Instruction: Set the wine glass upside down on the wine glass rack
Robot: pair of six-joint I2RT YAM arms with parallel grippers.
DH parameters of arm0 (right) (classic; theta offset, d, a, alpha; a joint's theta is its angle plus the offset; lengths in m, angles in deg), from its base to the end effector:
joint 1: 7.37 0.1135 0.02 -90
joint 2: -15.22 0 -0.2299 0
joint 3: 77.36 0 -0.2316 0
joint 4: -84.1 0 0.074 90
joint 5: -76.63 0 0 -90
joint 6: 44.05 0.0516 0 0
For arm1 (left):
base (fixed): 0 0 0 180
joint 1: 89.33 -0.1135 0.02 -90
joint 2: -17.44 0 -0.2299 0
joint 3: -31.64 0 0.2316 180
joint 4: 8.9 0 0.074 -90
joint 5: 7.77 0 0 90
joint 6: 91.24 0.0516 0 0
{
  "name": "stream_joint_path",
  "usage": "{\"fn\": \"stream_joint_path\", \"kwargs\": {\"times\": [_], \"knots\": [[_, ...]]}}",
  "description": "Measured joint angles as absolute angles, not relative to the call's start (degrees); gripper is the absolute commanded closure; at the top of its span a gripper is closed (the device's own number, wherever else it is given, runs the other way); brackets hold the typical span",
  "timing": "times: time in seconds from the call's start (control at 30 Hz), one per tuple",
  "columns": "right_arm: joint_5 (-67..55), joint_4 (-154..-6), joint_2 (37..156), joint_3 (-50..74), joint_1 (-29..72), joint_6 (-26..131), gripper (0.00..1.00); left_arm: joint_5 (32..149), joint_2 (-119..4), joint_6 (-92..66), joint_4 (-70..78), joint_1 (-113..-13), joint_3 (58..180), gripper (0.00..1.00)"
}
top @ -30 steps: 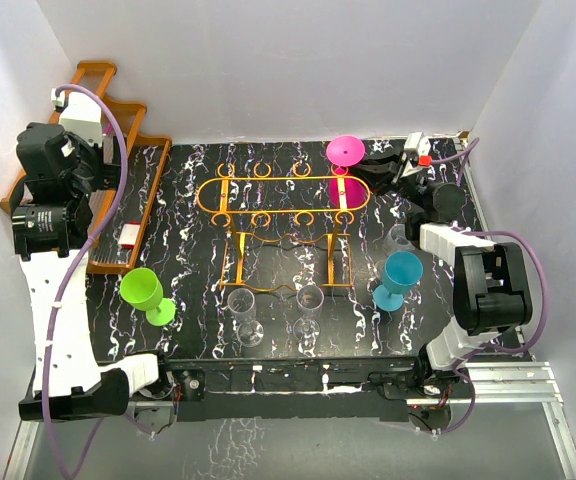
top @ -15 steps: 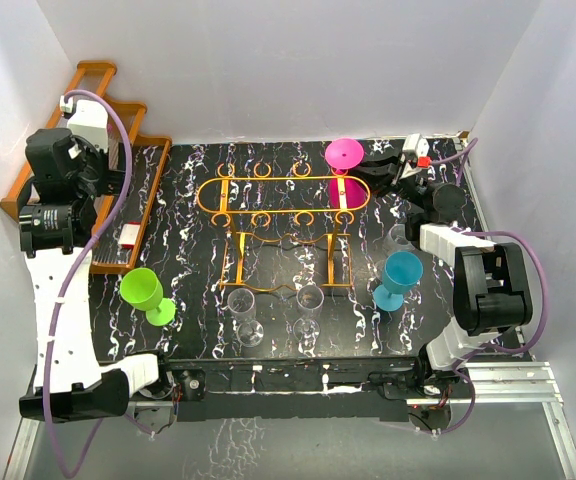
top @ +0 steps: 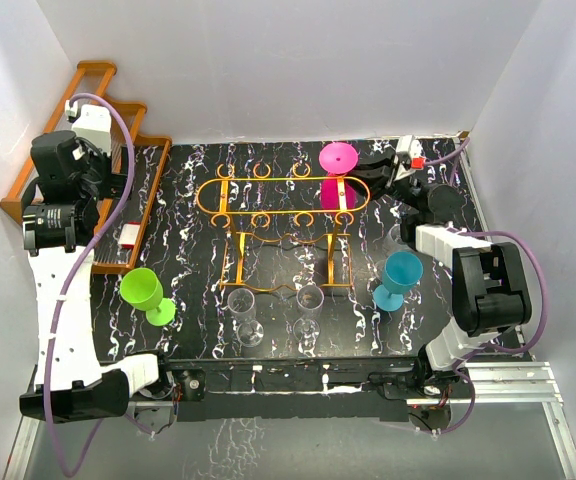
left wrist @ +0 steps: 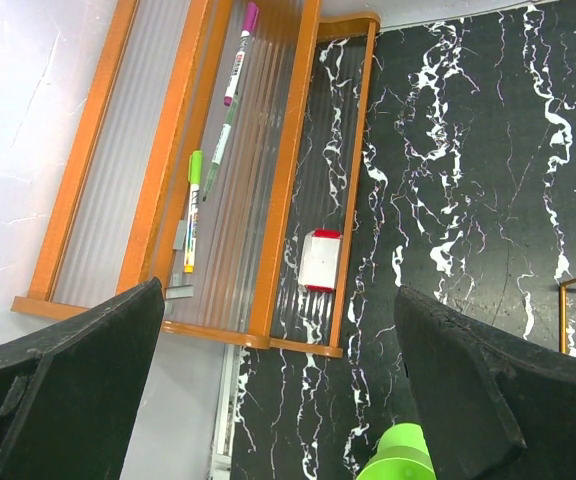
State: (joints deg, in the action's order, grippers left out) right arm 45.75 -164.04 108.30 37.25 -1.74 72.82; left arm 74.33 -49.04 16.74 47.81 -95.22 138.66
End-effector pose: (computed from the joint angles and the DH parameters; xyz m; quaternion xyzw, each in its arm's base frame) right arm 0.3080 0.0749 0.3006 -0.3731 0.4408 0.4195 0.7004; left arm 0.2225 0.0301 0.4400 0.0429 0.7976 0.1778 0.5749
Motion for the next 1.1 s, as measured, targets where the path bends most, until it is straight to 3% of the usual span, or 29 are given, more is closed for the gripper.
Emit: {"fn": "stream_joint_path", "kwargs": {"times": [0.43,0.53,0.6,0.87,1.1], "knots": [[46.2,-164.0,106.7,39.7,-1.7,72.5,0.92,74.3,-49.0,16.7,48.7,-95.2,137.6,0.03],[46.1,-164.0,106.5,40.4,-1.7,72.3,0.85,74.3,-48.9,16.7,48.7,-95.2,137.5,0.03],[45.9,-164.0,106.2,40.9,-1.7,72.2,0.73,74.3,-48.9,16.7,48.7,-95.2,137.4,0.03],[46.2,-164.1,105.7,41.7,-2.2,71.4,0.72,74.4,-48.8,16.6,48.8,-95.2,136.9,0.03],[46.1,-164.0,104.4,42.7,-5.8,71.2,0.34,74.4,-48.4,16.3,49.2,-95.2,135.4,0.03]]}}
